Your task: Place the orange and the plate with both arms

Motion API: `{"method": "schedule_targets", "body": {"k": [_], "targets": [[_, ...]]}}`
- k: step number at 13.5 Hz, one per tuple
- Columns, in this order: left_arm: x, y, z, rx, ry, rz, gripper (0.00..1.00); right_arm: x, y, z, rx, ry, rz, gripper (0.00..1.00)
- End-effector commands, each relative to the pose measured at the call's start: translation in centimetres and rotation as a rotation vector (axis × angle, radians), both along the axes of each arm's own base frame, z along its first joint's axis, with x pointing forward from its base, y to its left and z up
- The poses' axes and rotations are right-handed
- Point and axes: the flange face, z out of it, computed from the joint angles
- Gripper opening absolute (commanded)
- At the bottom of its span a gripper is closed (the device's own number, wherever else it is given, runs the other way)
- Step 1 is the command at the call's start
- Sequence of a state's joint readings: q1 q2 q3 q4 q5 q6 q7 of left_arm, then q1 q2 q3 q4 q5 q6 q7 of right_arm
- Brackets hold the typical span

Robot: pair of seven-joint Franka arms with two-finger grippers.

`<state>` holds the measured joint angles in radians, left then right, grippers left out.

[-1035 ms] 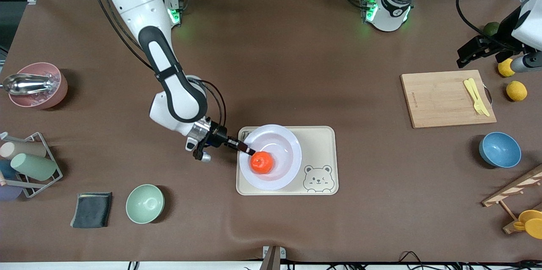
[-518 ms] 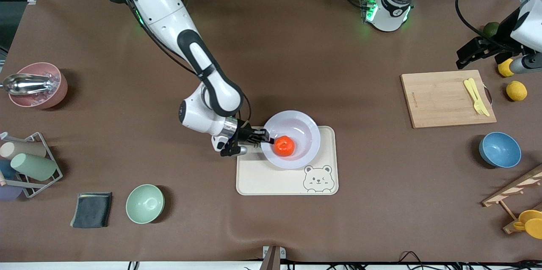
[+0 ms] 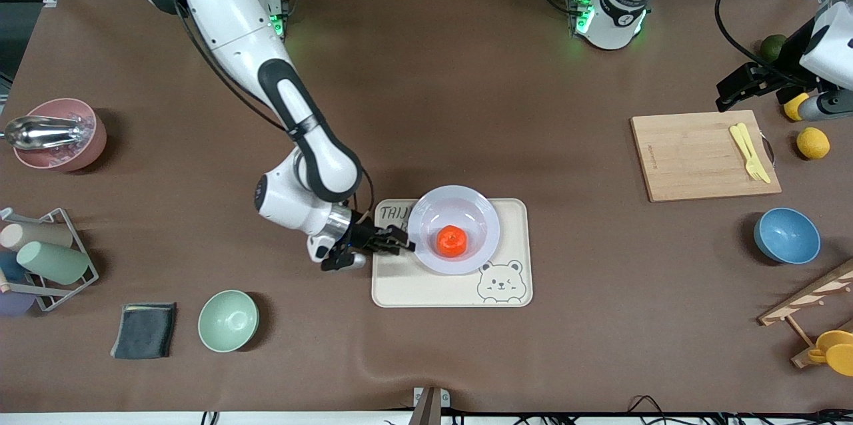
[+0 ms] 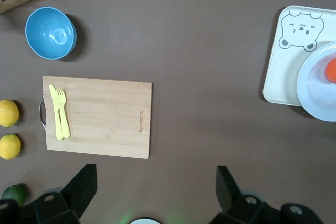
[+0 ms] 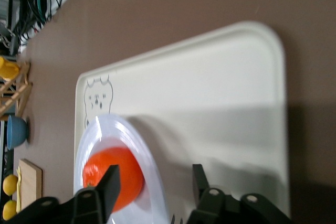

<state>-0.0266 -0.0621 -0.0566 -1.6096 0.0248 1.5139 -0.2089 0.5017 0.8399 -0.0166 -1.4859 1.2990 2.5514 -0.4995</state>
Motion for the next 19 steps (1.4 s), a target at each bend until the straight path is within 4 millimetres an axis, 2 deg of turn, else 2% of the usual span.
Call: {"method": "schedule_targets", "body": {"k": [1, 4, 5, 8, 11, 12, 13, 15, 17, 19], "targets": [[0.1, 0.0, 0.2, 0.004, -0.013, -0.022, 1.0, 2.6, -3.8, 3.6, -0.042, -0.055, 0.045, 1.0], [-0.1, -0.1, 1.2, 0.002, -0.033, -0.019, 1.0, 5.4, -10.3, 6.4, -0.23, -0.141, 0.179, 1.0], [-0.2, -0.2, 1.3, 0.002, -0.035, -0.019, 1.0, 5.8, -11.4, 7.3, -0.292, -0.164, 0.228, 1.0], [-0.2, -0.3, 1.1, 0.001, -0.03, -0.02, 1.0, 6.5, -15.0, 12.1, -0.419, -0.212, 0.336, 1.0], [-0.2, -0.3, 1.1, -0.001, -0.03, -0.02, 1.0, 6.5, -20.3, 16.8, -0.533, -0.23, 0.433, 1.0], [0.0, -0.2, 0.8, -0.001, -0.026, -0.019, 1.0, 6.0, -22.6, 18.4, -0.544, -0.196, 0.456, 1.0], [0.1, -0.2, 0.7, -0.001, -0.023, -0.019, 1.0, 5.1, -24.6, 21.0, -0.556, -0.158, 0.486, 1.0], [0.1, -0.2, 0.6, -0.001, -0.021, -0.019, 1.0, 3.0, -28.4, 27.5, -0.657, -0.137, 0.513, 1.0], [0.2, -0.3, 0.4, 0.0, -0.016, -0.02, 1.0, 0.5, -32.6, 32.6, -0.724, -0.075, 0.471, 1.0], [0.2, -0.2, 0.3, 0.0, -0.015, -0.019, 1.0, -2.6, -35.7, 37.2, -0.76, 0.013, 0.386, 1.0]]}}
